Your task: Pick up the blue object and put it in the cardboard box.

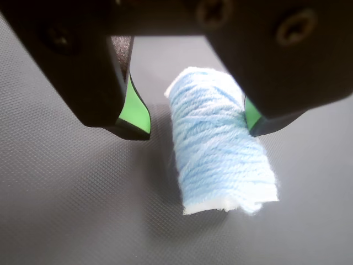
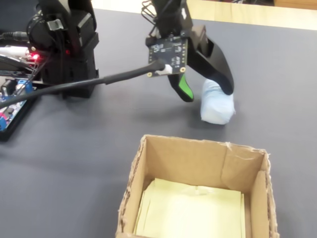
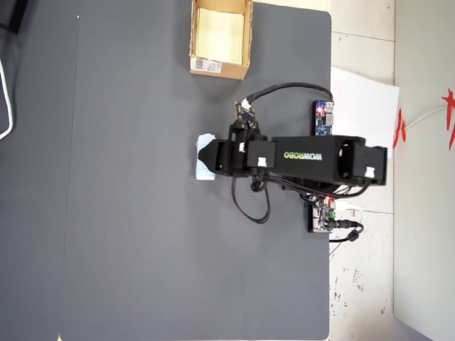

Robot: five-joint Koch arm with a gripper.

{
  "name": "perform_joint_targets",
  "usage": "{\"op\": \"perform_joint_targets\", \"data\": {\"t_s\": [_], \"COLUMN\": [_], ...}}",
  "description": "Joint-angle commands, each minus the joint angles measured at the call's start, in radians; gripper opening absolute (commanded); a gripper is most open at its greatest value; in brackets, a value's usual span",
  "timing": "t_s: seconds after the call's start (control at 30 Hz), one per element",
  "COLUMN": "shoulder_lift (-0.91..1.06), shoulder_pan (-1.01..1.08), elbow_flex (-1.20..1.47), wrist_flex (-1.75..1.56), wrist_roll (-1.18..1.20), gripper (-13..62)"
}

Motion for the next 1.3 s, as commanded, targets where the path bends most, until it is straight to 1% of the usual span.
{"op": "perform_joint_targets", "data": {"t_s": [0.0, 0.13, 0.27, 0.33, 0.47, 0.53, 0.7, 0.83, 1.0, 1.27], "shoulder_lift": [-0.012, -0.069, -0.11, -0.118, -0.121, -0.121, -0.101, -0.044, 0.061, 0.245], "shoulder_pan": [-0.006, -0.003, 0.0, 0.003, 0.009, 0.011, 0.009, 0.011, 0.026, 0.086], "elbow_flex": [-0.06, -0.075, -0.087, -0.098, -0.098, -0.087, -0.069, -0.014, 0.12, 0.273], "wrist_flex": [0.009, 0.009, 0.034, 0.04, 0.017, -0.006, -0.064, -0.187, -0.403, -0.684], "wrist_roll": [0.034, 0.037, 0.069, 0.087, 0.087, 0.087, 0.087, 0.098, 0.141, 0.133], "gripper": [33.9, 33.7, 31.5, 27.6, 17.0, 15.3, 15.3, 15.3, 15.3, 15.3]}}
